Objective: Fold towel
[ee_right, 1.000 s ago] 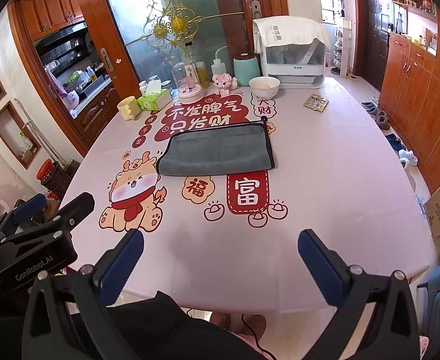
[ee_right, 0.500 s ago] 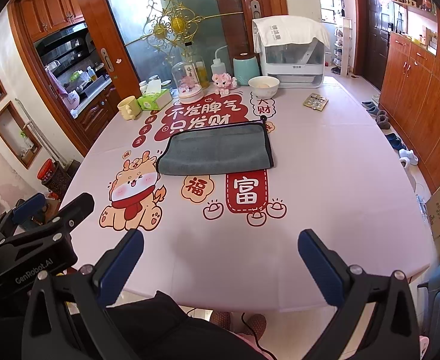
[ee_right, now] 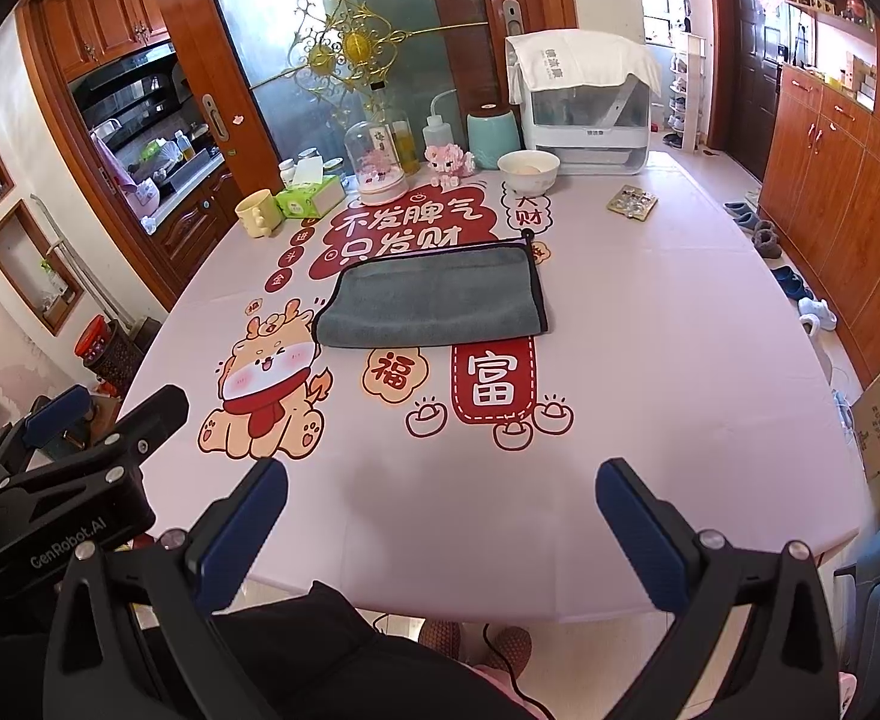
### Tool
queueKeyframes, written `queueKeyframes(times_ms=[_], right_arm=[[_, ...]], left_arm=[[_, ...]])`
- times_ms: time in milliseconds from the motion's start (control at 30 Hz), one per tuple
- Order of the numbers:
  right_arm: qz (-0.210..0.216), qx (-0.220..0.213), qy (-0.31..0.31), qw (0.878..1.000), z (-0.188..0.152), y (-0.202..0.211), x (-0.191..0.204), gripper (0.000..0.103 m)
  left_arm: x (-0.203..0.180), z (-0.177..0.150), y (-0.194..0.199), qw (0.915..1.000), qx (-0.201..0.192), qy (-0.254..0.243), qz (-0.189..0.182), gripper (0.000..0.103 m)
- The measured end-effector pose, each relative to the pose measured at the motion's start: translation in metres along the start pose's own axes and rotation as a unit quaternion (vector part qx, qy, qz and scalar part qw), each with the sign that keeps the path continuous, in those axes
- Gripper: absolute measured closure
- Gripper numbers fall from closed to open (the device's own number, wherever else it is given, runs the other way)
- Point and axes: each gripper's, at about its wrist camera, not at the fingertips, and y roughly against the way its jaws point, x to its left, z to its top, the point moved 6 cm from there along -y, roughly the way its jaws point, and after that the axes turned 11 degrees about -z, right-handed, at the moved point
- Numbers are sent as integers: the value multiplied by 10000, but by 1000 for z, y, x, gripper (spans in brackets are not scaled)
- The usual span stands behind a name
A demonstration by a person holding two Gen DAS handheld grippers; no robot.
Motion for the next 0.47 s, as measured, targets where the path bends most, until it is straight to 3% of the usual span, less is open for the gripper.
queueKeyframes(times_ms=[467], right_arm=[[6,46,15,10000,-14,-1,0,0]], left_arm=[[-2,-2,1,10000,24,-5,3,1]])
